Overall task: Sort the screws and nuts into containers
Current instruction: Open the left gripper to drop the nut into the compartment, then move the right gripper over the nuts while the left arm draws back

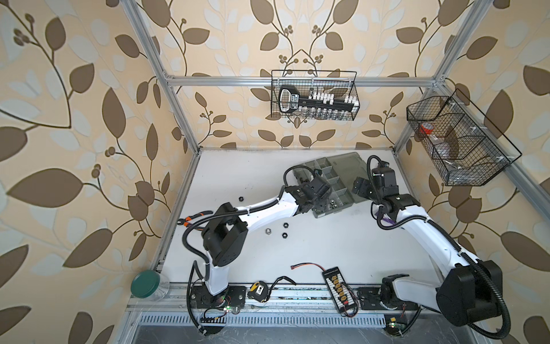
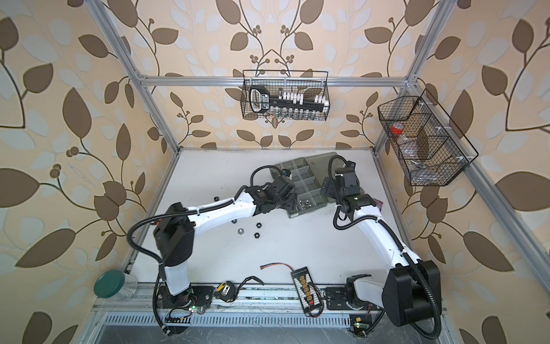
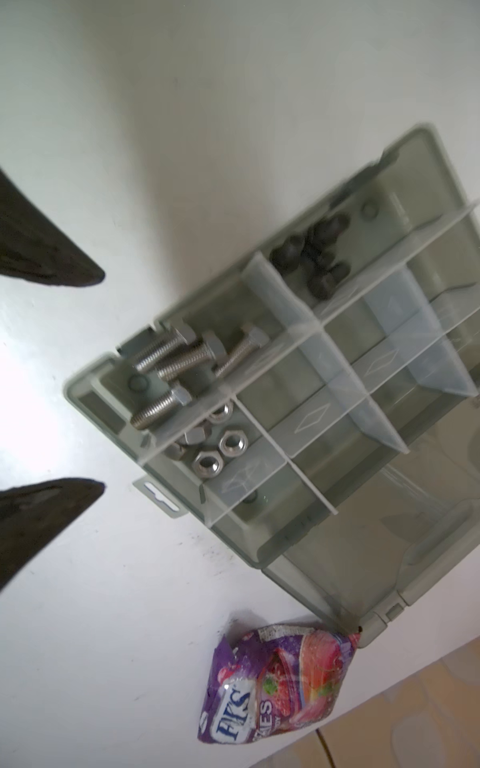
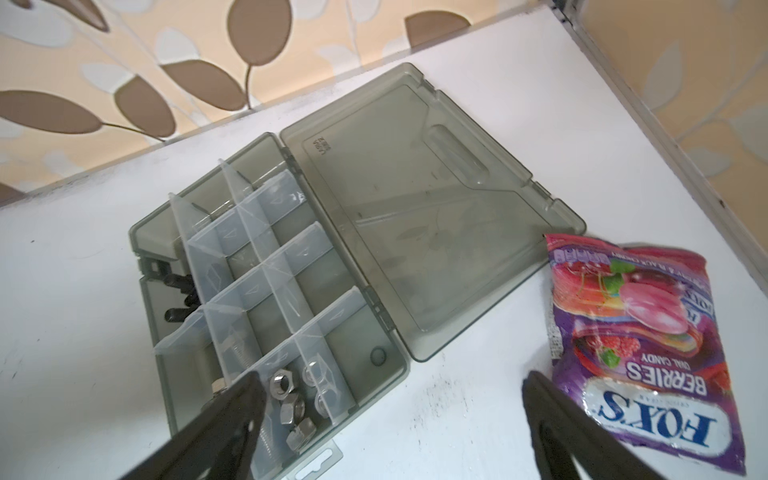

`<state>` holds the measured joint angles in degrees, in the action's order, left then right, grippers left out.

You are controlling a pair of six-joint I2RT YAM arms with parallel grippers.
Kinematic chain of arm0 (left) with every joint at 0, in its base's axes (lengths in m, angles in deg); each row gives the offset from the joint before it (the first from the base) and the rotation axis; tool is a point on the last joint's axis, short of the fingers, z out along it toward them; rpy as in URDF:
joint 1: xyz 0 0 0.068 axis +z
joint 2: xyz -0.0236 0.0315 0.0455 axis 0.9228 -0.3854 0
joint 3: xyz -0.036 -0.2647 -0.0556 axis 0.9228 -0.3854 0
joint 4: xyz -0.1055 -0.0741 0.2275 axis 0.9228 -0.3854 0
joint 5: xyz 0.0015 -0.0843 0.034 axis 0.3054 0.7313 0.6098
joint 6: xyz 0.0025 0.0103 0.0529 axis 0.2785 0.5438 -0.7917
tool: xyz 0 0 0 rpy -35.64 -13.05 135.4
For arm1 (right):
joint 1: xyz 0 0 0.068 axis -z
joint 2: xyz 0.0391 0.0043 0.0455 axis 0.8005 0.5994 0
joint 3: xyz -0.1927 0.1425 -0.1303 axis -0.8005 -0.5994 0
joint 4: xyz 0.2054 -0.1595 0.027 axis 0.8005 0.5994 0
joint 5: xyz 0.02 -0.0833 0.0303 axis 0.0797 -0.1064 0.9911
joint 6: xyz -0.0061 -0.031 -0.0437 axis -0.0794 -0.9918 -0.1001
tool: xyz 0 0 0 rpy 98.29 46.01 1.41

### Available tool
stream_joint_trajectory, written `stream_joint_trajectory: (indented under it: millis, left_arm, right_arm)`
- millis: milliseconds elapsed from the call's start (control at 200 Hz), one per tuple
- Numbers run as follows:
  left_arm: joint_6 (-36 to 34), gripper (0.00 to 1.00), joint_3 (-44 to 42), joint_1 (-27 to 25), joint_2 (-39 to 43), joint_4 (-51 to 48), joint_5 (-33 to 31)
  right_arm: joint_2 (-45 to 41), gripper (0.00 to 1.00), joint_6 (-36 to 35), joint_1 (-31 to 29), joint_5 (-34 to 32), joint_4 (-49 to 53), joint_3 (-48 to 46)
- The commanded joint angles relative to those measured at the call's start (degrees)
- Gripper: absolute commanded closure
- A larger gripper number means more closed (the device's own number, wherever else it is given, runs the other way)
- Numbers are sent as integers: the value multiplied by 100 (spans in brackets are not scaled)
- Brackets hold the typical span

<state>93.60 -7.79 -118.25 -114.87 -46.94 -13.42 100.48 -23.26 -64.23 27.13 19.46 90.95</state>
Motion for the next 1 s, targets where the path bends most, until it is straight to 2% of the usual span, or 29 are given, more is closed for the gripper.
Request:
stream_joint_trajectory:
  millis: [0, 50, 140, 280, 365, 485, 585, 745, 995]
  left_arm:
    - [536, 8, -658, 117, 925, 152, -1081]
    - [818, 1, -1037, 216, 1291, 38, -1316]
    - [1364, 1, -1736, 520, 1955, -194, -1518]
    - [2265, 1, -2553, 1466, 3071, -997, -1383]
    - [2364, 1, -2999, 1945, 3590, -1253, -1569]
    - [2277, 1, -3414, 2474, 4197, -1453, -1641]
    - [2059, 1, -3515, 3041, 4356, -1575, -1361]
    - [1837, 1, -3437, 3857, 4153, -1968, -1002]
    - [1816, 1, -3596, 4533, 4075, -1988, -514]
  right_arm:
    - [-97, 6, -271, -527, -187, -104, 40]
    - [-47, 8, -334, -879, -373, -103, 91]
    - [105, 13, -396, -1491, -560, -134, 185]
    - [605, 19, -410, -2669, -844, -85, 446]
    - [1010, 21, -407, -3290, -851, -52, 667]
    - [1603, 27, -422, -3862, -462, -81, 960]
    - [2079, 31, -544, -4245, -109, -106, 1235]
    - [2931, 34, -775, -4669, 253, 103, 1806]
    - [3904, 35, -918, -4783, 478, 553, 2573]
